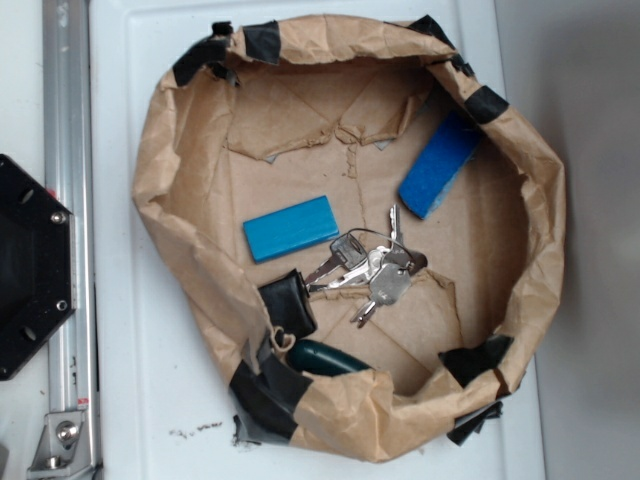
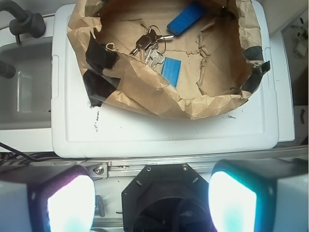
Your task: Grab the blue sponge.
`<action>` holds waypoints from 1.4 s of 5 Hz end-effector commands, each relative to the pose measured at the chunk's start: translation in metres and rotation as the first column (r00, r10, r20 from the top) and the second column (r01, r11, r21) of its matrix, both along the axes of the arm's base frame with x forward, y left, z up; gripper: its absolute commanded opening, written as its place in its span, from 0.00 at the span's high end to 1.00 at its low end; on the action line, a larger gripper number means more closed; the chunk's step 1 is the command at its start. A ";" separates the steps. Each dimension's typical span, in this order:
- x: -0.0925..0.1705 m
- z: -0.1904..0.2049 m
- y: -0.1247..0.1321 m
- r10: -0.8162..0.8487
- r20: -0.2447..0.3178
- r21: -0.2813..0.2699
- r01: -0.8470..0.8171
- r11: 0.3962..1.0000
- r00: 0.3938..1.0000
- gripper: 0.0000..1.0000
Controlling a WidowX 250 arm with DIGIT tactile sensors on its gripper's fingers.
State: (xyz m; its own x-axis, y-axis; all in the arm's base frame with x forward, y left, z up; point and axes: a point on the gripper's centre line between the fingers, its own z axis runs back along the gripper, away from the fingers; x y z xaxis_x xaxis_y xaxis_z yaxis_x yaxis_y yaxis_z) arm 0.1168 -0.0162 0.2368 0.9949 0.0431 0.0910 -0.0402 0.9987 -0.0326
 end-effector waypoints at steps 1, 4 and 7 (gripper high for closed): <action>0.000 0.000 0.000 0.000 0.000 0.000 0.000 1.000 1.000 0.00; 0.104 -0.059 0.034 0.314 0.143 -0.112 -0.300 0.947 0.938 0.00; 0.177 -0.157 0.065 0.423 0.030 -0.068 -0.420 0.905 0.906 0.00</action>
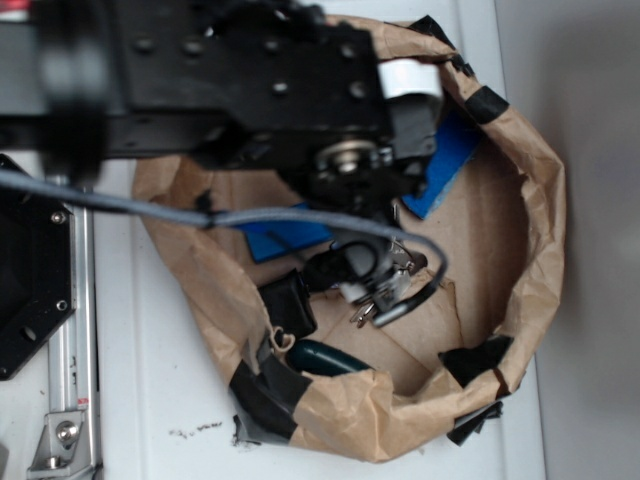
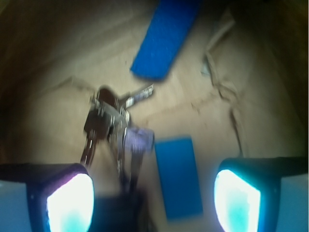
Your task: Grab the blue sponge.
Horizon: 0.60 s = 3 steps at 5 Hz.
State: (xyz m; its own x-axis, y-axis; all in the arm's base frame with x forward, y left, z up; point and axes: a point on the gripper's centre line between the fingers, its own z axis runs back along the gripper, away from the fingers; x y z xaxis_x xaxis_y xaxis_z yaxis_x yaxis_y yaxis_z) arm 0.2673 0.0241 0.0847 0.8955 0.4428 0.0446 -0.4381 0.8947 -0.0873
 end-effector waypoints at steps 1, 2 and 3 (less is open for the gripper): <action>0.044 -0.009 0.023 0.003 0.095 0.030 -0.005 1.000 0.996 0.00; 0.062 -0.016 0.022 0.012 0.108 0.003 -0.013 1.000 0.994 0.00; 0.072 -0.035 0.021 0.025 0.044 0.034 -0.027 0.999 0.999 0.00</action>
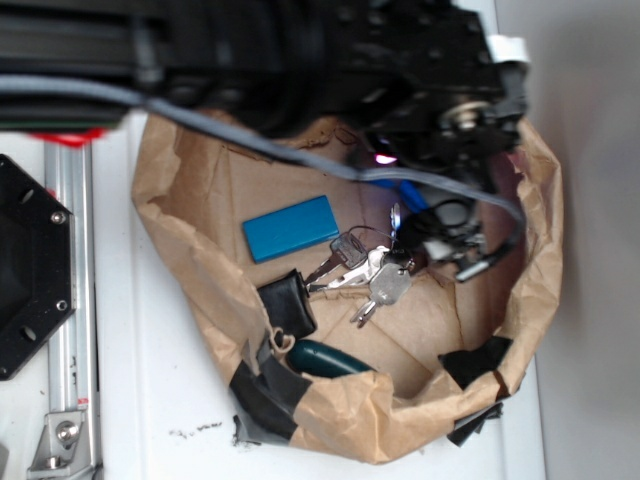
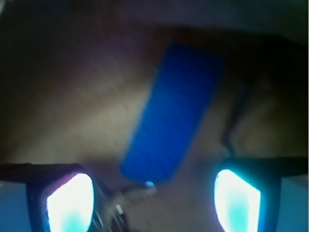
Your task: Grab the blue sponge.
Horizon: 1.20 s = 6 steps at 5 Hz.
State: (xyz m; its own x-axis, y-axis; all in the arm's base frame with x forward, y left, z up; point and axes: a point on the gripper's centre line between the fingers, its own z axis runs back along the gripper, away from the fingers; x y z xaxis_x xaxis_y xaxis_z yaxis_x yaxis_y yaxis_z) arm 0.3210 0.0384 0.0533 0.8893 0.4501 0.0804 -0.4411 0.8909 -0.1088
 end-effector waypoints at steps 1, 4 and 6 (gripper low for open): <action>0.021 -0.029 0.008 0.045 -0.040 0.041 -0.043 0.998 0.998 0.09; -0.010 0.054 -0.011 -0.286 0.020 0.241 0.273 0.931 0.958 1.00; -0.043 0.153 -0.024 -0.542 0.109 0.267 0.501 0.823 0.833 1.00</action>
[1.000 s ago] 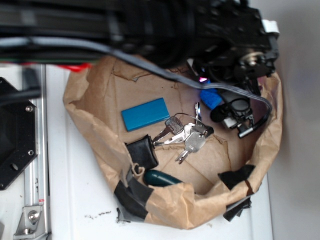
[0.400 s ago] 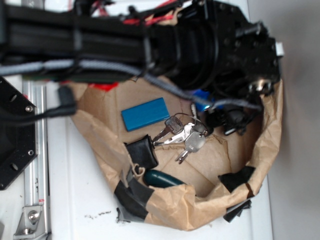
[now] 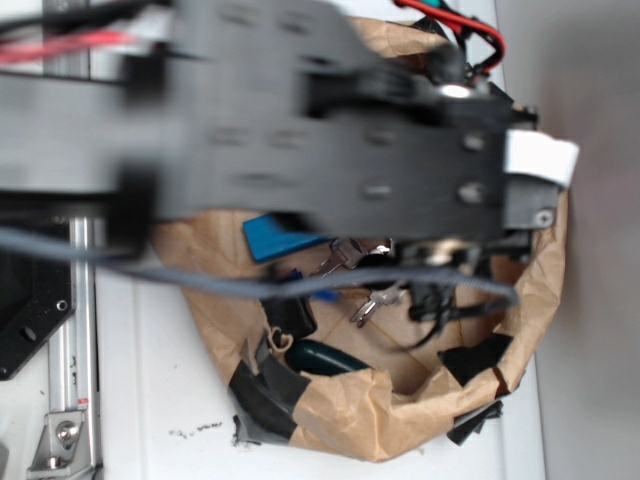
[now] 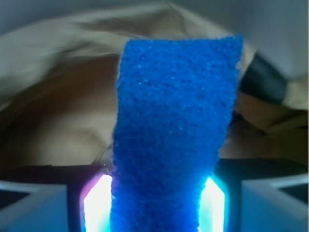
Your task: Grab the blue sponge.
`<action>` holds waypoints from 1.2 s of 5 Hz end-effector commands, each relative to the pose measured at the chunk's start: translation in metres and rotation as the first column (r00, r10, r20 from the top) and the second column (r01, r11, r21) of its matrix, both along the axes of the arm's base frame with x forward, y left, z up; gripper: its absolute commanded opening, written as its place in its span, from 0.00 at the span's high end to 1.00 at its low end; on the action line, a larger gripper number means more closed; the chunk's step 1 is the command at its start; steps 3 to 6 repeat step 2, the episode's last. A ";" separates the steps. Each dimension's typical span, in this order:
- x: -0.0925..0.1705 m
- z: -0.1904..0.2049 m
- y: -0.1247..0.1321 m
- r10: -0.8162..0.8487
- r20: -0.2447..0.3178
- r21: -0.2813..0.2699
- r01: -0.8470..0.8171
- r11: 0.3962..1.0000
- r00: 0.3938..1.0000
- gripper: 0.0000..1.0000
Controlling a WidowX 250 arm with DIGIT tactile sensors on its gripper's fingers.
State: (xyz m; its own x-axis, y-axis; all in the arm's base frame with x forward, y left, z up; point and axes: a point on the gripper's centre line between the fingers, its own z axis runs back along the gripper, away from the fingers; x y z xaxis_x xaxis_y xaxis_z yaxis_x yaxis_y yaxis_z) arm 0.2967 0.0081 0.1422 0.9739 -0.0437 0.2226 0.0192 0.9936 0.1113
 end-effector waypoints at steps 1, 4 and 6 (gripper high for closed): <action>-0.024 0.058 0.006 -0.014 -0.066 0.000 0.014 1.000 0.998 1.00; -0.027 0.046 0.006 -0.001 -0.132 0.000 0.001 1.000 0.991 1.00; -0.027 0.046 0.006 -0.001 -0.132 0.000 0.001 1.000 0.991 1.00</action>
